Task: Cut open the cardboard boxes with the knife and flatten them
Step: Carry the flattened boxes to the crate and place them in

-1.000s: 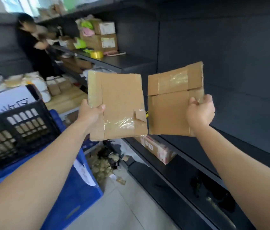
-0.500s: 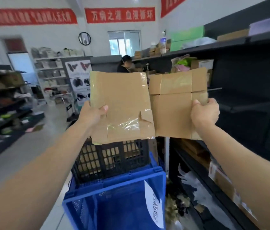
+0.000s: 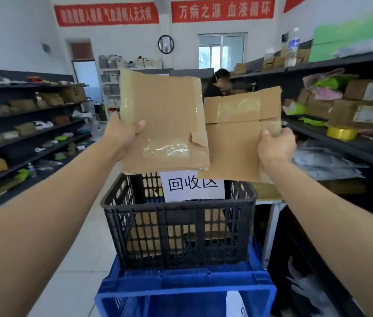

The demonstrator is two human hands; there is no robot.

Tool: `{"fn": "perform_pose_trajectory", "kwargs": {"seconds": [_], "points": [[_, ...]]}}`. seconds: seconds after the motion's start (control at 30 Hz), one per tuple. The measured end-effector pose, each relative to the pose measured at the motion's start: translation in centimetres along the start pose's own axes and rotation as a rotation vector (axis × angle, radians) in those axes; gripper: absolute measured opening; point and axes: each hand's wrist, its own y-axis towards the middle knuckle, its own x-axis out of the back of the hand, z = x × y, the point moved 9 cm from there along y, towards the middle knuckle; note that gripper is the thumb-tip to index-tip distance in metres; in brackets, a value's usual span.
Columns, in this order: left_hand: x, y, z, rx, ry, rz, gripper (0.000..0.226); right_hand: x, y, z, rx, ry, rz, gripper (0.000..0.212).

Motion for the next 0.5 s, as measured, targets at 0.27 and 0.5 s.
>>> {"fn": "perform_pose_trajectory", "kwargs": {"seconds": [0.27, 0.5], "points": [[-3.6, 6.0, 6.5, 0.164, 0.126, -0.081, 0.05, -7.7, 8.2, -4.1, -0.044, -0.108, 0.103, 0.032], [-5.9, 7.5, 16.4, 0.5, 0.299, 0.069, 0.036, -12.1, 10.4, -7.2, -0.054, -0.258, 0.179, 0.034]]}}
